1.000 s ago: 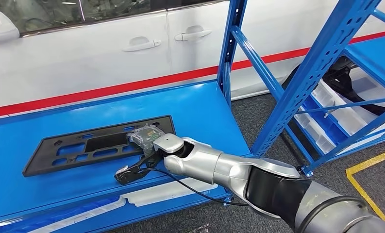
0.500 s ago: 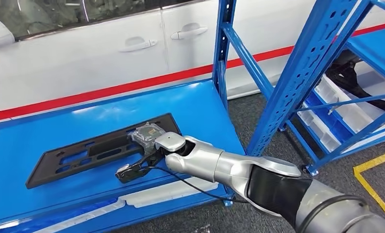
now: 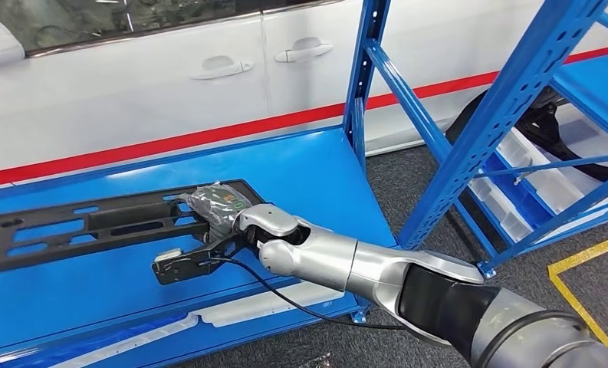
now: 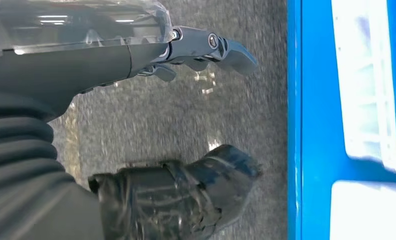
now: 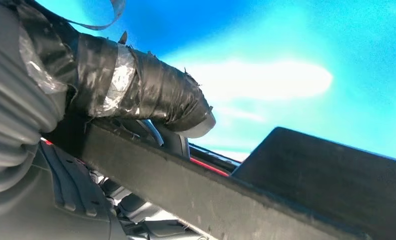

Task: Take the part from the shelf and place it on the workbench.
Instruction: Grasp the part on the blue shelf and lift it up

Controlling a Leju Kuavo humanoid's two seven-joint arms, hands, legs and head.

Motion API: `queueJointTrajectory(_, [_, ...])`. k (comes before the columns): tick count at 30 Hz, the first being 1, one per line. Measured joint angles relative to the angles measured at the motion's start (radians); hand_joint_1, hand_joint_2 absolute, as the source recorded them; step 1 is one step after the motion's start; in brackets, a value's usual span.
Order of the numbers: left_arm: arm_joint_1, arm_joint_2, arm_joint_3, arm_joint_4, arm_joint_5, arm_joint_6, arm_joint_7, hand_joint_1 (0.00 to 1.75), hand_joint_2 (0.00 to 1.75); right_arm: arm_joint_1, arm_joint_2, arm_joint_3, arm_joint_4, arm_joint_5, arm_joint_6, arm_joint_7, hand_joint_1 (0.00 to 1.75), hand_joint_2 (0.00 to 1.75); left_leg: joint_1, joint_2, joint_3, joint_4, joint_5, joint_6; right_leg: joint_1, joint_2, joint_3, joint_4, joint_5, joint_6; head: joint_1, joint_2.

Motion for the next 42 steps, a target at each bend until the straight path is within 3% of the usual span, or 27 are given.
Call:
queueJointTrajectory(2, [0.000,0.000,0.001,0.000,0.004,0.011,0.006,0.00,1.75,0.009,-0.004,-0.015,-0.034,-0.041,-0.052,-0.022,1.75,1.75,-0.002,0.000,0.001,0.001,-0.002,0.006,0.001,0.000,-0.060,0.126,-0.054,0.002,0.000,0.000])
queueJointTrajectory(3, [0.001,0.000,0.002,0.000,0.006,0.017,0.009,0.00,1.75,0.016,-0.007,-0.024,-0.050,-0.062,-0.075,-0.033,1.75,1.75,-0.003,-0.001,0.001,0.004,-0.005,0.007,0.000,0.000,-0.084,0.172,-0.064,0.003,0.000,0.000])
queueJointTrajectory(4, [0.002,0.000,0.004,0.000,0.008,0.023,0.011,0.00,1.75,0.023,-0.010,-0.032,-0.065,-0.084,-0.094,-0.043,1.75,1.75,-0.002,-0.001,0.002,0.007,-0.008,0.008,-0.001,0.000,-0.094,0.186,-0.055,0.005,0.000,0.000])
queueJointTrajectory(5, [0.004,-0.002,0.005,0.000,0.009,0.029,0.015,0.00,1.75,0.030,-0.013,-0.040,-0.080,-0.113,-0.114,-0.055,1.75,1.75,-0.001,-0.002,0.003,0.012,-0.013,0.007,-0.003,-0.001,-0.086,0.161,-0.028,0.007,0.000,0.000])
queueJointTrajectory(7, [0.009,-0.005,0.008,0.000,0.013,0.045,0.026,0.00,1.75,0.045,-0.016,-0.064,-0.116,-0.200,-0.162,-0.093,1.75,1.75,0.000,-0.005,0.003,0.029,-0.027,0.001,-0.007,-0.004,-0.034,0.043,0.039,0.010,0.001,0.000])
queueJointTrajectory(8, [0.010,-0.006,0.008,0.001,0.014,0.053,0.034,0.00,1.75,0.051,-0.016,-0.078,-0.134,-0.253,-0.189,-0.116,1.75,1.75,-0.001,-0.006,0.000,0.040,-0.034,-0.004,-0.007,-0.003,-0.010,-0.010,0.056,0.008,0.000,0.000])
queueJointTrajectory(9, [0.011,-0.007,0.010,0.001,0.015,0.060,0.040,0.00,1.75,0.057,-0.016,-0.093,-0.152,-0.298,-0.211,-0.136,1.75,1.75,-0.003,-0.006,-0.004,0.048,-0.038,-0.010,-0.006,-0.002,0.003,-0.040,0.061,0.006,0.000,0.000])
queueJointTrajectory(12, [0.016,-0.008,0.013,0.002,0.015,0.070,0.049,0.00,1.75,0.067,-0.017,-0.129,-0.192,-0.360,-0.241,-0.159,1.75,1.75,-0.003,-0.006,-0.011,0.052,-0.042,-0.021,-0.004,0.002,0.009,-0.051,0.055,-0.008,-0.001,0.000])
queueJointTrajectory(14, [0.018,-0.009,0.014,0.003,0.016,0.077,0.056,0.00,1.75,0.071,-0.018,-0.142,-0.212,-0.401,-0.253,-0.172,1.75,1.75,-0.002,-0.004,-0.023,0.084,-0.064,-0.030,-0.010,0.002,0.014,-0.057,0.057,-0.018,-0.001,0.000])
queueJointTrajectory(18, [0.019,-0.013,0.018,0.004,0.027,0.100,0.087,0.00,1.75,0.090,-0.019,-0.156,-0.244,-0.605,-0.282,-0.234,1.75,1.75,0.006,-0.002,-0.123,0.297,-0.156,-0.048,-0.011,-0.002,0.021,-0.059,0.057,-0.025,-0.002,0.000])
queueJointTrajectory(19, [0.021,-0.014,0.019,0.004,0.030,0.102,0.094,0.00,1.75,0.096,-0.019,-0.158,-0.250,-0.663,-0.286,-0.251,1.75,1.75,0.007,-0.002,-0.133,0.314,-0.153,-0.049,-0.011,-0.002,0.022,-0.059,0.057,-0.025,-0.002,0.000])
queueJointTrajectory(20, [0.022,-0.015,0.019,0.004,0.031,0.104,0.098,0.00,1.75,0.100,-0.019,-0.160,-0.257,-0.718,-0.287,-0.265,1.75,1.75,0.007,-0.002,-0.125,0.295,-0.133,-0.047,-0.011,-0.002,0.022,-0.059,0.057,-0.025,-0.002,0.000])
queueJointTrajectory(23, [0.023,-0.016,0.019,0.005,0.029,0.116,0.104,0.00,1.75,0.104,-0.020,-0.165,-0.276,-0.826,-0.285,-0.294,1.75,1.75,0.003,-0.003,-0.039,0.112,-0.043,-0.032,-0.009,0.000,0.023,-0.059,0.059,-0.023,-0.002,0.000])
queueJointTrajectory(25, [0.021,-0.016,0.019,0.005,0.025,0.122,0.106,0.00,1.75,0.104,-0.021,-0.167,-0.288,-0.851,-0.283,-0.301,1.75,1.75,-0.003,-0.005,-0.011,0.051,-0.027,-0.025,-0.008,0.000,0.019,-0.061,0.064,-0.014,-0.002,0.000])
queueJointTrajectory(27, [0.020,-0.017,0.019,0.005,0.021,0.126,0.111,0.00,1.75,0.104,-0.022,-0.167,-0.296,-0.861,-0.282,-0.302,1.75,1.75,-0.005,-0.005,-0.011,0.041,-0.020,-0.019,-0.006,0.001,0.017,-0.066,0.071,-0.001,-0.002,0.000])
queueJointTrajectory(29, [0.020,-0.020,0.019,0.006,0.017,0.129,0.116,0.00,1.75,0.104,-0.025,-0.167,-0.303,-0.865,-0.280,-0.301,1.75,1.75,0.000,-0.001,-0.012,0.025,-0.005,-0.008,-0.004,0.000,0.010,-0.051,0.047,0.008,-0.001,0.000])
queueJointTrajectory(32, [0.018,-0.023,0.019,0.006,0.014,0.135,0.120,0.00,1.75,0.104,-0.031,-0.167,-0.310,-0.872,-0.275,-0.300,1.75,1.75,0.002,0.003,-0.026,0.016,0.015,0.007,-0.003,-0.002,-0.035,0.098,-0.070,0.012,0.000,0.000])
queueJointTrajectory(34, [0.017,-0.023,0.019,0.006,0.013,0.137,0.121,0.00,1.75,0.106,-0.035,-0.167,-0.311,-0.876,-0.273,-0.299,1.75,1.75,0.000,0.003,-0.043,0.021,0.024,0.009,-0.003,-0.002,-0.052,0.188,-0.110,0.013,-0.001,0.000])
queueJointTrajectory(42, [0.016,-0.023,0.019,0.006,0.013,0.137,0.121,0.00,1.75,0.107,-0.037,-0.167,-0.311,-0.877,-0.271,-0.299,1.75,1.75,0.000,0.003,-0.057,0.027,0.031,0.008,-0.004,-0.003,-0.036,0.194,-0.098,0.015,0.000,0.000])
